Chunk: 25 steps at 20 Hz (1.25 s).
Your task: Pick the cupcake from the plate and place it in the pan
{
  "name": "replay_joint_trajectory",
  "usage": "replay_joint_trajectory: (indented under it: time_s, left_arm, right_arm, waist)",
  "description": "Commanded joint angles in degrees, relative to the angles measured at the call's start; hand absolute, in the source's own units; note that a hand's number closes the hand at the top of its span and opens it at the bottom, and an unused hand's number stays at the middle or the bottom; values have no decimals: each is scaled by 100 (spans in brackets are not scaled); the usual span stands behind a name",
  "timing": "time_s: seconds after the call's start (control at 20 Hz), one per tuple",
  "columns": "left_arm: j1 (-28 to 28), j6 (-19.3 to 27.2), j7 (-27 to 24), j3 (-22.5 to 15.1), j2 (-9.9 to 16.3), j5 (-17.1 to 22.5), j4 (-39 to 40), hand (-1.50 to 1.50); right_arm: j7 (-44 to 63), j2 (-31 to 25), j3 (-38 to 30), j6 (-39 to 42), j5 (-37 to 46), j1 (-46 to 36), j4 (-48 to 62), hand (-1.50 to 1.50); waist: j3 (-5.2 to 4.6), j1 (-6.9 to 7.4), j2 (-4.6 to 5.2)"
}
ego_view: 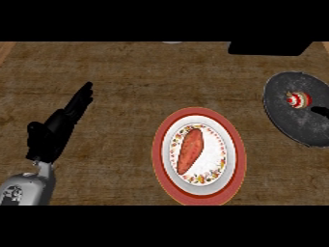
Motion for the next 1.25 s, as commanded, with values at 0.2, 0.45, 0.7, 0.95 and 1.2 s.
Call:
replay_joint_trajectory:
  time_s: [0.2,0.45,0.7,0.95,1.2]
  left_arm:
    - [159,65,-179,-29,-112,-169,161,0]
    - [136,-133,-120,288,87,28,72,0]
    - [404,31,183,-100,-193,-210,-492,0]
    - [291,-134,-228,172,-80,-167,113,0]
    - [143,79,202,-9,-281,-369,-162,0]
  right_arm:
    - [-1441,-327,-174,1140,-238,760,9,-150]
    - [-1959,-388,-262,1513,-404,1329,73,-150]
    - [-2353,-224,-182,1516,-387,1723,39,-150]
    - [-2519,-101,-108,1602,-460,1968,-173,-150]
    - [-2717,247,-45,1278,-567,2484,-587,-150]
  waist:
    - [-9,-105,-41]
    - [-16,-149,-72]
    - [-11,-124,-82]
    - [-20,-187,-84]
    - [-27,-235,-112]
